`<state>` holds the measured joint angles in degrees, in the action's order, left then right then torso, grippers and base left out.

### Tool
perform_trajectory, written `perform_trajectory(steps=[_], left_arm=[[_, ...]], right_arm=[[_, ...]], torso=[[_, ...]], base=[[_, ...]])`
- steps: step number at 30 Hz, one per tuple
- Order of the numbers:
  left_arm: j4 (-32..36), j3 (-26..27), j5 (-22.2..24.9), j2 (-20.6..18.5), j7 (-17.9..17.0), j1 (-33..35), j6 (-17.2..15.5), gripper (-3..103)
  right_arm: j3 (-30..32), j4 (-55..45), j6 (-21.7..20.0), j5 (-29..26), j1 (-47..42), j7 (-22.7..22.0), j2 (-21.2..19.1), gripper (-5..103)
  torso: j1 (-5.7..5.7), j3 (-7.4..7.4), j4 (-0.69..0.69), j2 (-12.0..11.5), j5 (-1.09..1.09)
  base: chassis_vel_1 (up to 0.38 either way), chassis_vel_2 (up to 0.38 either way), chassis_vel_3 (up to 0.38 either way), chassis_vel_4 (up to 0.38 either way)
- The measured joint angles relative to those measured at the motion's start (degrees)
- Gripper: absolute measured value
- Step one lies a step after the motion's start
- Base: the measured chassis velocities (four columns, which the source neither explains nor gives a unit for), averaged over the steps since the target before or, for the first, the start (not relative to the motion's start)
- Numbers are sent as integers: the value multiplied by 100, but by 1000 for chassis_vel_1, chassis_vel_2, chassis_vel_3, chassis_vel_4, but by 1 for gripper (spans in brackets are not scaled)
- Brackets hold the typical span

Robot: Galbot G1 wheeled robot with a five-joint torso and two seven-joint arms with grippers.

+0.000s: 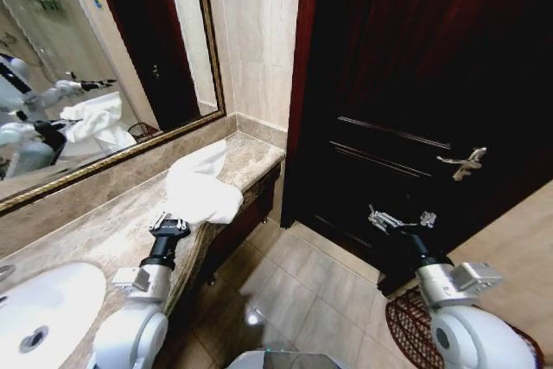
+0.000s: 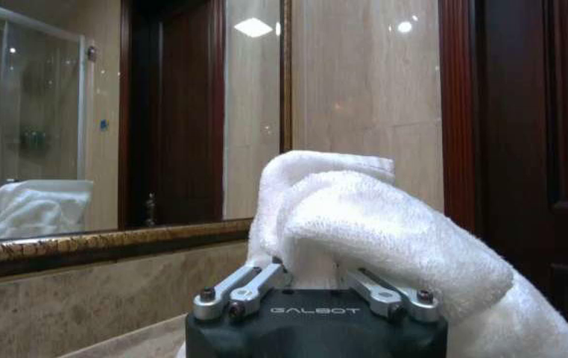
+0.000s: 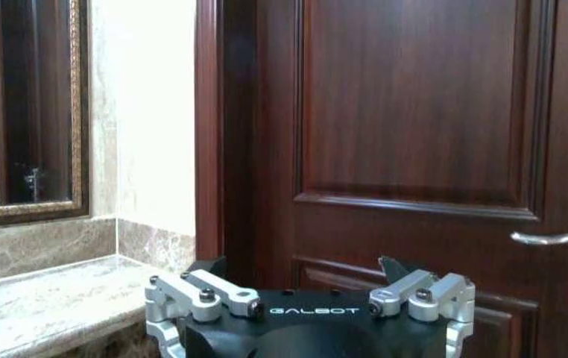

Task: Discard the used towel into the hamper.

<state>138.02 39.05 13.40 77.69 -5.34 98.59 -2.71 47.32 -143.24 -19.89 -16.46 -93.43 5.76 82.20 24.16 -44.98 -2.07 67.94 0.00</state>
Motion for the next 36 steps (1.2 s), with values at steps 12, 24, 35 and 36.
perform_trajectory(steps=[12, 24, 35, 36], left_arm=[[-16, -76, -40, 21, -53, 44, 85, 12], [97, -137, -67, -6, -53, 49, 84, 12], [109, -98, -94, 26, -37, 77, 95, 12], [109, -98, -94, 26, -37, 77, 95, 12]], right_arm=[[4, 0, 74, 1, 0, 30, 75, 100], [18, 0, -4, -47, 72, -36, 46, 100], [1, 0, 18, -17, -16, 4, 84, 100], [1, 0, 18, -17, -16, 4, 84, 100]], torso=[[1, 0, 0, 0, 0], [1, 0, 0, 0, 0], [1, 0, 0, 0, 0], [1, 0, 0, 0, 0]], base=[[56, -59, -55, 52], [35, -37, -34, 42], [19, -16, -16, 19], [0, 0, 0, 0]])
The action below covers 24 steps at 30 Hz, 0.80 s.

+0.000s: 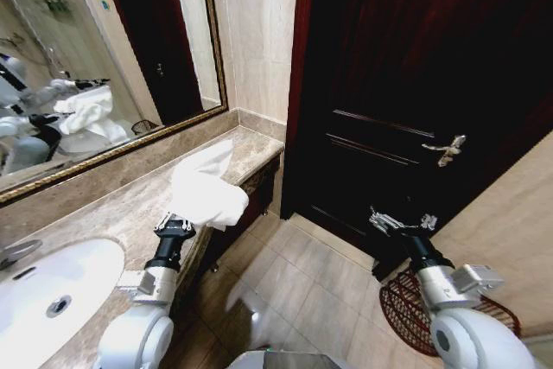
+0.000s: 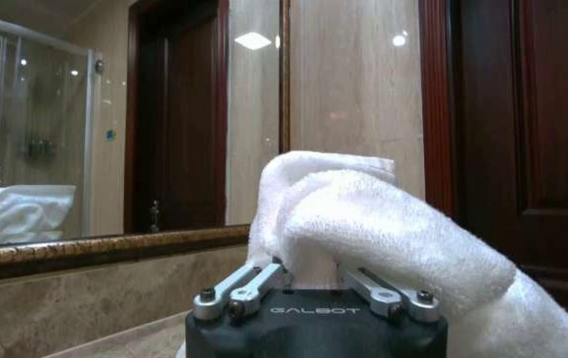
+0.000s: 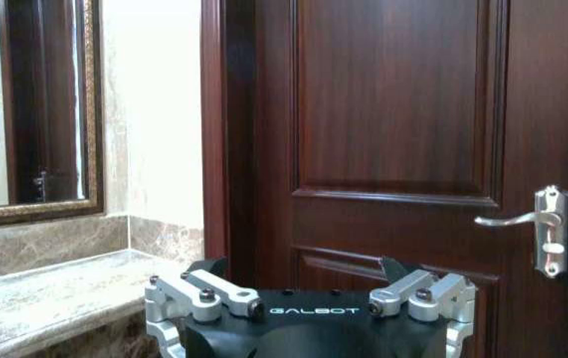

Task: Discard the used towel into the hamper.

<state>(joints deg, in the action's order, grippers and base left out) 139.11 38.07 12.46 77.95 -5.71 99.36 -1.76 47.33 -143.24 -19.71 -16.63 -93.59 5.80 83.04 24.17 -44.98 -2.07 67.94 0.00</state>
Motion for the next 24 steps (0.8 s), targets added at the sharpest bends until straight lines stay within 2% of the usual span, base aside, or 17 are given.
perform_trajectory(steps=[24], left_arm=[[25, -16, 17, 43, 34, 19, 16, 12]], right_arm=[[-30, 0, 81, 0, 21, 130, 124, 100]], torso=[[0, 0, 0, -1, 0]], base=[[13, -10, -11, 10]])
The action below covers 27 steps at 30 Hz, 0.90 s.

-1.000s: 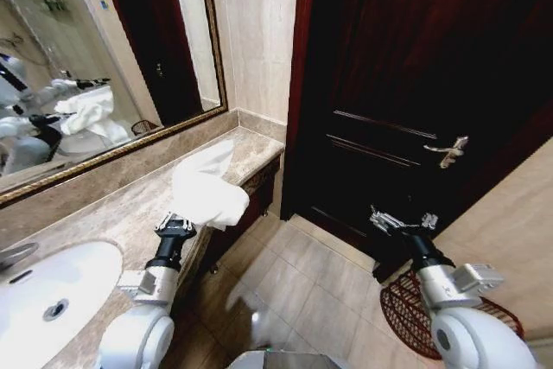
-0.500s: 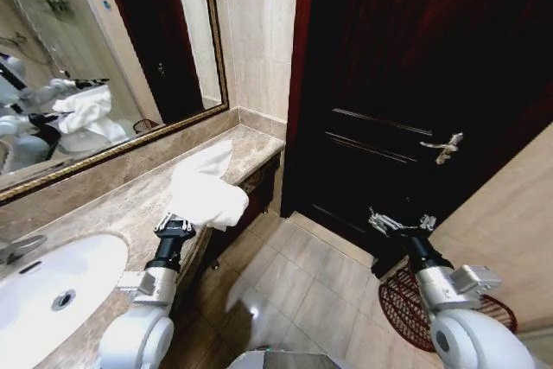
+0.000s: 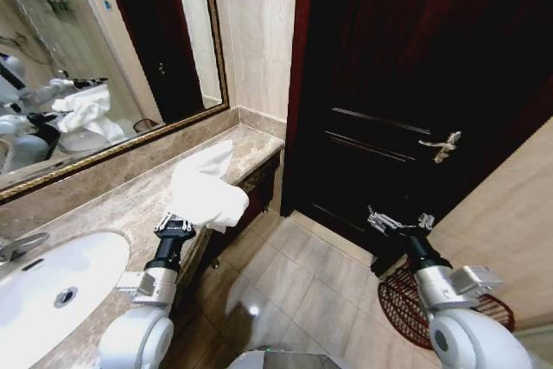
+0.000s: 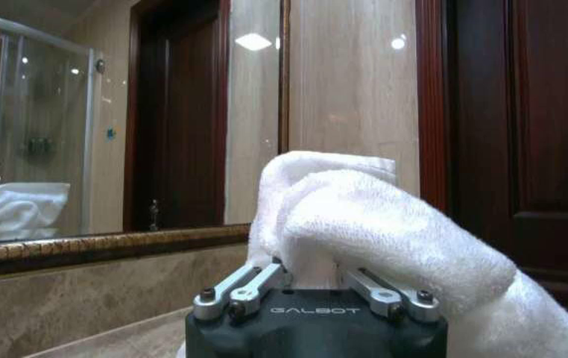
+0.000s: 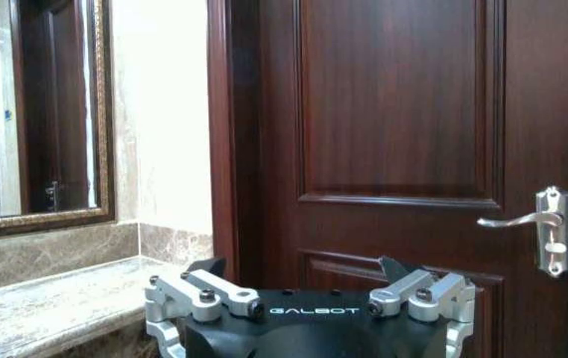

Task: Discard the used towel into the hamper.

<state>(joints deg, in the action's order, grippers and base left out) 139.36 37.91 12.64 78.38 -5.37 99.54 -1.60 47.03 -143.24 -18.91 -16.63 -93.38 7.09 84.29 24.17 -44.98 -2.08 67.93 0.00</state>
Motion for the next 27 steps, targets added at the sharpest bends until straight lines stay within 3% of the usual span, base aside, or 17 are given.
perform_trajectory(steps=[27], left_arm=[[-45, -56, -83, 46, 74, -42, 74, 12]], right_arm=[[9, 0, -23, -52, -88, -91, 46, 100]], torso=[[0, 0, 0, 1, 0]], base=[[-46, -41, -47, -44]])
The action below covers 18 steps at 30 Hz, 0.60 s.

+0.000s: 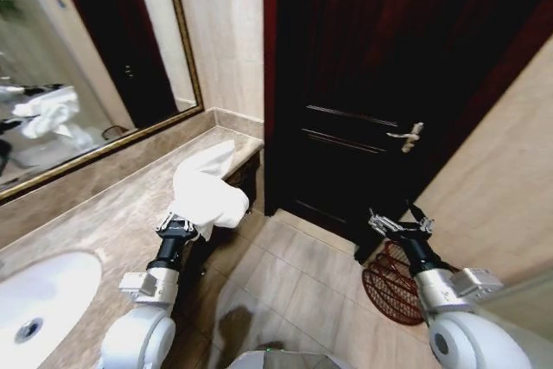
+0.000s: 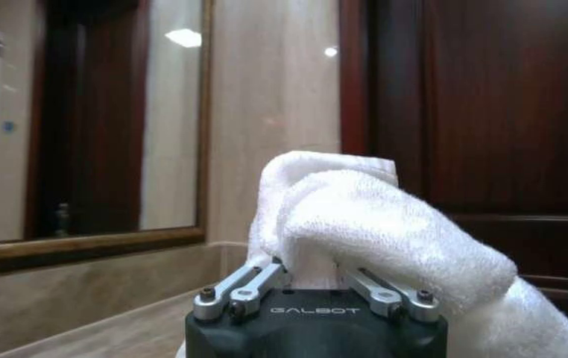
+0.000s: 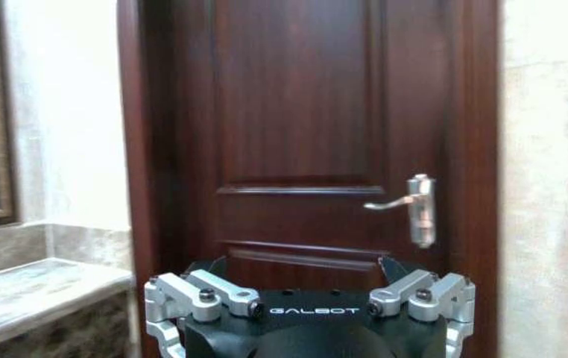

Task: Discard the used towel into the hamper.

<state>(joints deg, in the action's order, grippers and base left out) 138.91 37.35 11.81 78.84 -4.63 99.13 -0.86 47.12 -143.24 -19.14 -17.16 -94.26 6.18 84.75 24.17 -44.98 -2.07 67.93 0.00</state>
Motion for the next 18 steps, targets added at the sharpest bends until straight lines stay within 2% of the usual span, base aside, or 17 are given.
perform_trajectory(steps=[18], left_arm=[[-43, 42, 74, -62, -3, -38, 3, 12]], right_arm=[[-22, 0, -95, -30, 198, -116, 5, 100]], torso=[[0, 0, 1, 1, 0]], base=[[-122, -123, -124, -122]])
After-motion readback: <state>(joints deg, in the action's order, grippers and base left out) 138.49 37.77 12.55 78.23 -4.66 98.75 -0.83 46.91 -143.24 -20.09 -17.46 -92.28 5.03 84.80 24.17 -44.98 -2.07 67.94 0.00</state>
